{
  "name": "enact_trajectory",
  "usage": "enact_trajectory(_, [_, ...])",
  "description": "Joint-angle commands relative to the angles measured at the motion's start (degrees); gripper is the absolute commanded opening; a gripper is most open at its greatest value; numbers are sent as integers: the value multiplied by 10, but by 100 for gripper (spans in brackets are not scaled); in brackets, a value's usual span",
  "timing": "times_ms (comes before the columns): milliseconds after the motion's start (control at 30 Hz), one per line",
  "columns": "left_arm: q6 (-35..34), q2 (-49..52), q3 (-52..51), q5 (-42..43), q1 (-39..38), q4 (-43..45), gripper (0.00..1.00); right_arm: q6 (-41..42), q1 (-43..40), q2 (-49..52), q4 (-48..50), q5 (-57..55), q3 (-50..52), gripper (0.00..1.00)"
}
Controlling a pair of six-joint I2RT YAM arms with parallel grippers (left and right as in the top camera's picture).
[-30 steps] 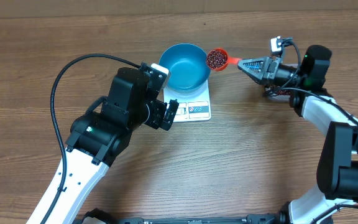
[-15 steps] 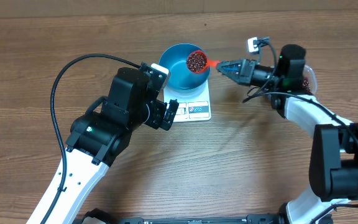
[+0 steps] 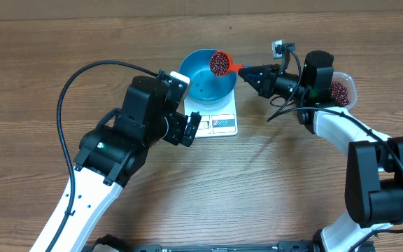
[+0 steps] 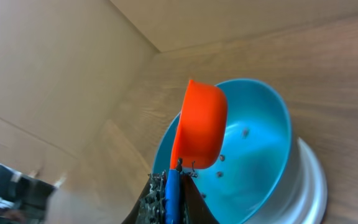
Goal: Scoop item into bowl and weigh 150g on scale
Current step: 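Tilt the scoop with the right gripper to pour beans into bowl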
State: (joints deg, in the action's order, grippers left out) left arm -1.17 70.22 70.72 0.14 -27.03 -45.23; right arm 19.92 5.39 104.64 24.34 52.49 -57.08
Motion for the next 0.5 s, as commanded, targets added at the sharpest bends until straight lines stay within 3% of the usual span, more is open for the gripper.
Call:
enact_trajectory(0, [-5,2,-5,-6,-2,0,100,-115,2,2,-3,-10,-4,4])
enact_trajectory(467, [-5,2,-5,-6,-2,0,100,-386,16,2,-28,-10,-4,4])
